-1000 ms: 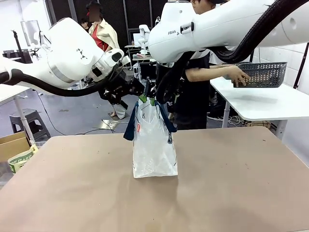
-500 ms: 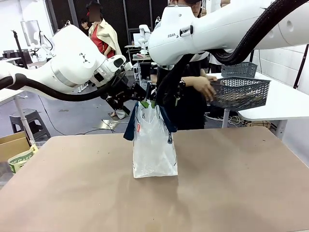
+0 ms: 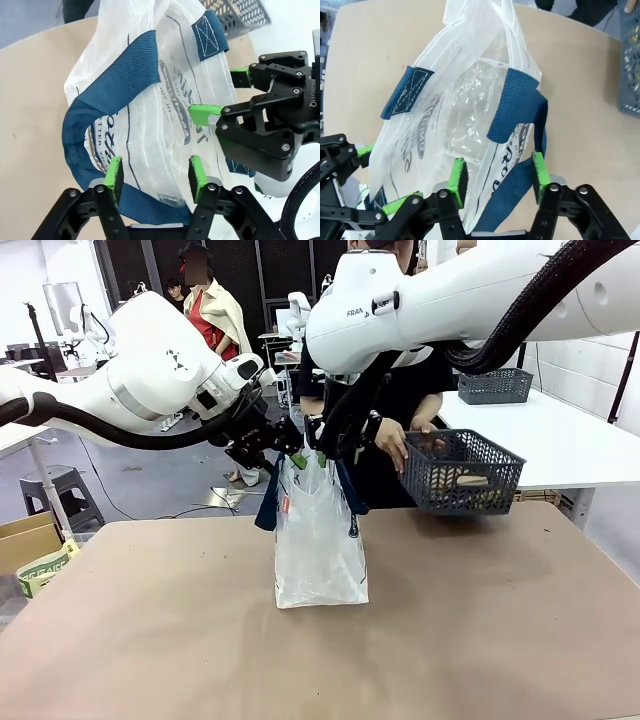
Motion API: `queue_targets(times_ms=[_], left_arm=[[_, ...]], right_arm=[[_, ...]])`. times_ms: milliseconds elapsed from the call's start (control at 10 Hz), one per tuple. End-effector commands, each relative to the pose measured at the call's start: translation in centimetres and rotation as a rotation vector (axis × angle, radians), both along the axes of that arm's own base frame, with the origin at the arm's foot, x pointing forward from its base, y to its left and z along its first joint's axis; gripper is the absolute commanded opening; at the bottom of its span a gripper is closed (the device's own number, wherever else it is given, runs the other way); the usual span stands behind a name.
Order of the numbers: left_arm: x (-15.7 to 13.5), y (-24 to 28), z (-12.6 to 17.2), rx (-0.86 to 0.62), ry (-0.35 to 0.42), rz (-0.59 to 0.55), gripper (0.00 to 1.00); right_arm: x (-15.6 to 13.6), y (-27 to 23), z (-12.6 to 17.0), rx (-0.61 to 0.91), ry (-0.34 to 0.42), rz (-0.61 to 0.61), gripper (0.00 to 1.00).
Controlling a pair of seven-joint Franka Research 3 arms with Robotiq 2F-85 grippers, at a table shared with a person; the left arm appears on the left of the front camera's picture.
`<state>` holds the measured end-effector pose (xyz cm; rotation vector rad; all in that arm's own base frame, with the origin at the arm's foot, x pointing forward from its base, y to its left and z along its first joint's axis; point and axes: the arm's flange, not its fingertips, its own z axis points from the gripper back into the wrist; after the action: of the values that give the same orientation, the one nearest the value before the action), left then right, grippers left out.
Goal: Transfer purchased items from the store into the shopping bag.
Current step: Open the Reusable shopping bag in the center of the table.
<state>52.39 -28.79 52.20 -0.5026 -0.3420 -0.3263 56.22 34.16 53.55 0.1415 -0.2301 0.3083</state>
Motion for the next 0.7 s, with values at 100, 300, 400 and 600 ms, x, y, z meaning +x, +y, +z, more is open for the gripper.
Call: queue_targets(times_ms=[100,300,400,600], left_arm=[[-0.4,0.5,-0.2,-0.002,0.0,0.011,0.0],[-0.5,0.6,-0.2,0.005,0.003,0.007,0.0],[-0.6,0.9,-0.1,0.016,-0.007,0.017,0.0],[-0.9,1.8,-0.1,0.012,-0.01,0.021,0.0]], right_arm=[[-0.7,0.0,-0.5,0.062,0.067,-0.011,0.0],[-0.9,-0.2,-0.6,0.036,0.068,0.001,0.0],[-1.1,-0.7,-0.6,0.026,0.068,-0.004,0.0],[-1.7,-2.2,-0.6,0.01,0.072,-0.018,0.0]])
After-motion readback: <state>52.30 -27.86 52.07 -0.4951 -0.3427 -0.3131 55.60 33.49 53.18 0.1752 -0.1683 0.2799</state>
